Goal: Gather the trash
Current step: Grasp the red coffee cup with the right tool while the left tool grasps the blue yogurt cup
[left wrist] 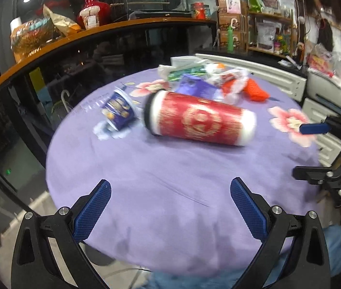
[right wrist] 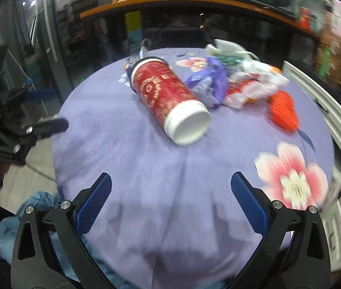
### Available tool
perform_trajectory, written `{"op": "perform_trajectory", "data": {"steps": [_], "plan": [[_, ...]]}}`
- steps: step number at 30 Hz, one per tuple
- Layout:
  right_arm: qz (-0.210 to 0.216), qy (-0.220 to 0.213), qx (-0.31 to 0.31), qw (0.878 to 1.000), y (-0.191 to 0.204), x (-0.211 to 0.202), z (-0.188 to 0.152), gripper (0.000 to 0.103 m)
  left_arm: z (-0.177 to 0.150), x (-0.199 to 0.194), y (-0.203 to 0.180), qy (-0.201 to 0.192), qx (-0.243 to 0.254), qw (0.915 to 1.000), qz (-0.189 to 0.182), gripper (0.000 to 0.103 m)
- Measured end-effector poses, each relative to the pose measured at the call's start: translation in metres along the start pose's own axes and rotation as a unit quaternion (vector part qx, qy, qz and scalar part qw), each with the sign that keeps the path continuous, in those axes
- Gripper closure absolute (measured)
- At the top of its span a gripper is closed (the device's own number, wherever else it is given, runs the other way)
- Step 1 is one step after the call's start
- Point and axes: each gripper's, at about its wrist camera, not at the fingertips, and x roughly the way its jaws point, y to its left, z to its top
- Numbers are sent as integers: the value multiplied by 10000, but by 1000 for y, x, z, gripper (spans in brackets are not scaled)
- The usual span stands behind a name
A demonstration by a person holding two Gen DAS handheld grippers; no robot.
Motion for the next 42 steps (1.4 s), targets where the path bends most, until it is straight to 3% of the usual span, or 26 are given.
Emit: {"op": "perform_trajectory", "data": {"steps": [8, 13, 16, 26, 30, 42], "plan": [[295, 518, -556, 9967, 9, 58, 81, 5, 42, 42, 53, 56, 440, 9989, 178, 5], [189, 773, -918, 9926, 13, 85, 123, 5, 65, 74, 77, 218, 646, 9974, 226, 5], [173, 1176, -1172, 9860, 18, 114, 141, 5, 75, 95, 95, 412, 658, 9969, 158, 5], [19, 1766, -1694, 9696, 35, 159, 152, 6, 97, 143, 119, 927, 668, 9934, -82, 5], [173, 1888, -1624, 9683, 38, 166, 146, 24, 105, 155, 116, 1044, 966, 9898, -114, 5], [435, 1302, -1015, 9853, 24, 118, 141, 25, 118, 187, 86, 1471, 1897, 9706, -150, 5]]}}
